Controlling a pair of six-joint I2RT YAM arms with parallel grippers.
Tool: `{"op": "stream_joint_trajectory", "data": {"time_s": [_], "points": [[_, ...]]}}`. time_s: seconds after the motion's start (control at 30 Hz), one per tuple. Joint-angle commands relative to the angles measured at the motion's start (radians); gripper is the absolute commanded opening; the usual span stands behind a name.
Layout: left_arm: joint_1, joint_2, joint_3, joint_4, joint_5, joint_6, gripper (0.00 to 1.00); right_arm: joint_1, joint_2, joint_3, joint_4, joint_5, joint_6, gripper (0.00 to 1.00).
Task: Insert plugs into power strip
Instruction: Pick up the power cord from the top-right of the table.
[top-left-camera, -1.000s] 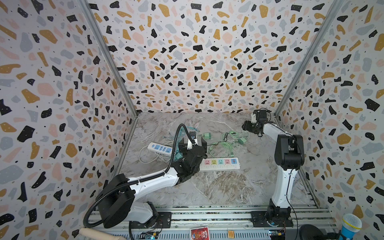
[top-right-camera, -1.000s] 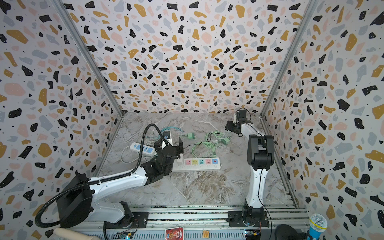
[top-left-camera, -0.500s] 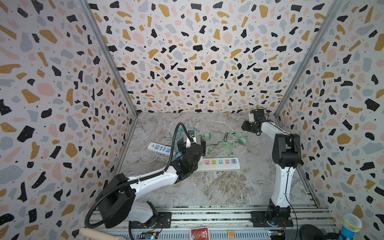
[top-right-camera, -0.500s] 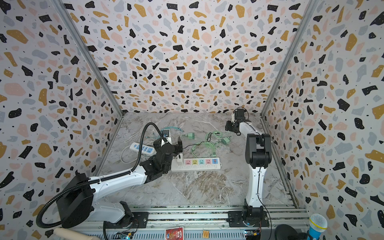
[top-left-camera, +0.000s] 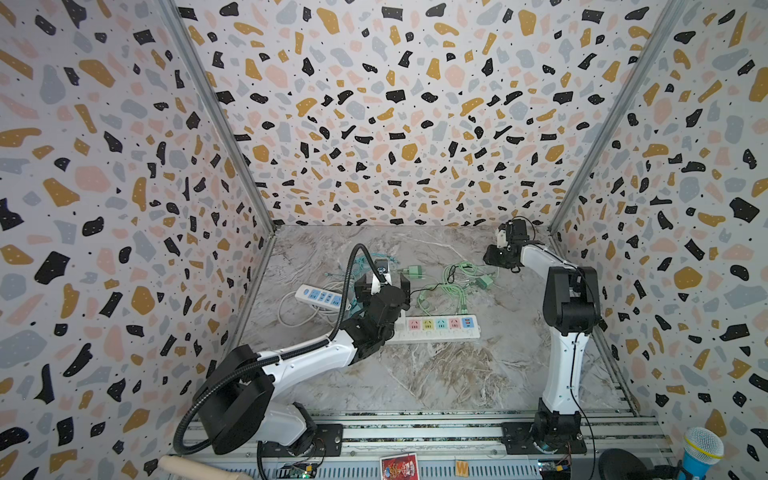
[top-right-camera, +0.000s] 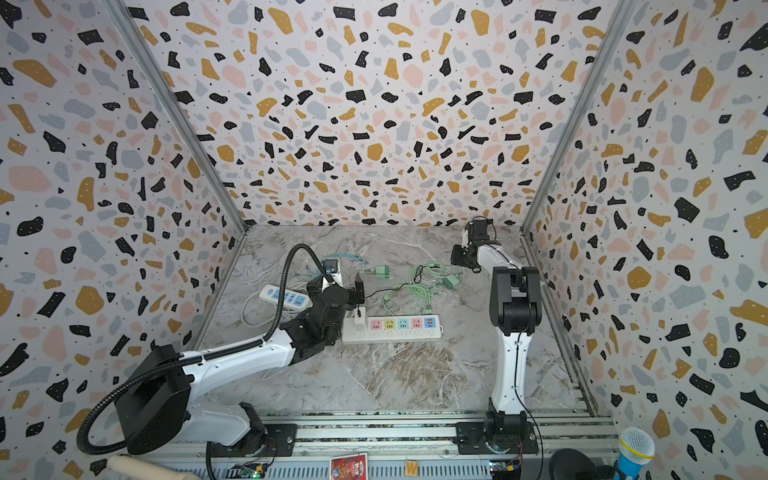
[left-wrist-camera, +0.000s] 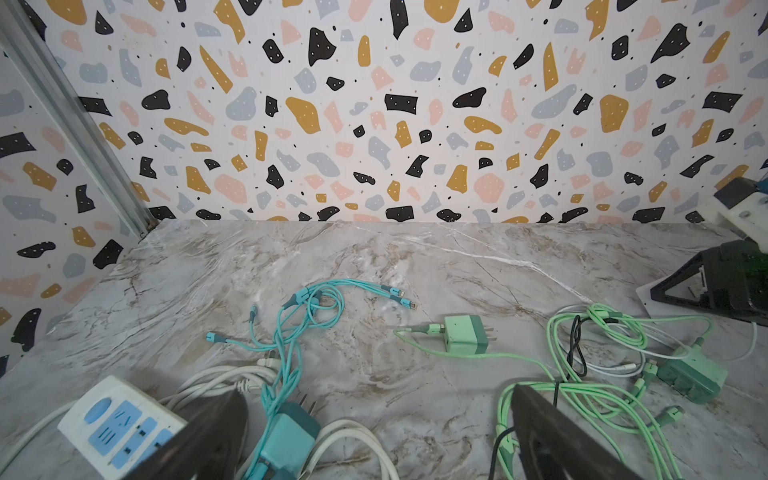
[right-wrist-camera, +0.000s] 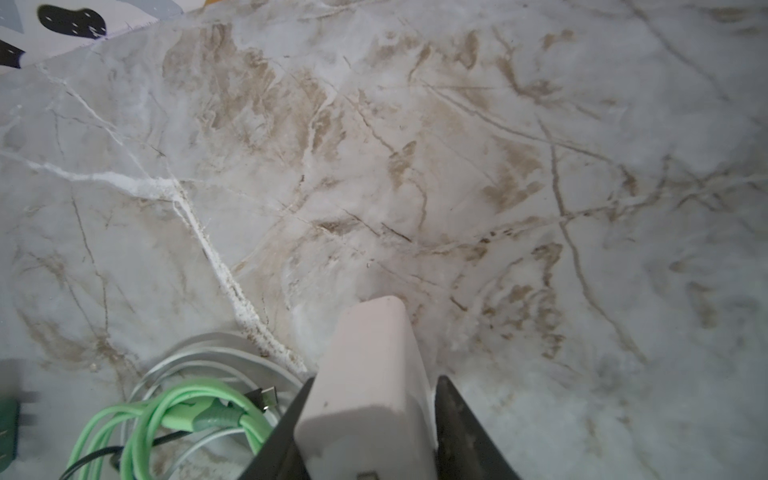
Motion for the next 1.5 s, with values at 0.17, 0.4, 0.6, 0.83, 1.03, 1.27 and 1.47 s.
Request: {"op": "stream_joint_trajectory", "data": {"time_s": [0.17,0.4,0.6,0.83,1.03,1.27,1.47], "points": [[0.017,-0.005,-0.005,0.013,0.006,-0.012,1.0,0.0,-0.012,0.053,-0.038,0.031,-0.008,0.28],[0.028,-0.018,-0.016,0.008,0.01,-0.008,1.0,-0.025,-0.074,0.147,-0.022,0.042,-0.004,0.25],[0.032,-0.043,-0.02,0.006,0.008,0.003,1.0,-0.045,-0.17,0.174,0.032,0.03,-0.02,0.25],[0.038,-0.071,-0.018,0.006,0.015,0.011,1.0,-0.066,-0.27,0.265,-0.022,-0.002,-0.004,0.25],[0.04,-0.088,-0.024,0.008,0.025,0.008,1.0,-0.065,-0.437,0.225,0.0,-0.019,-0.001,0.26],[0.04,-0.106,-0.03,0.009,0.053,-0.008,1.0,-0.056,-0.59,0.172,0.021,-0.118,-0.043,0.26],[0.04,-0.112,-0.033,0.014,0.082,-0.009,0.98,-0.04,-0.669,0.08,0.038,-0.192,-0.106,0.27]]}}
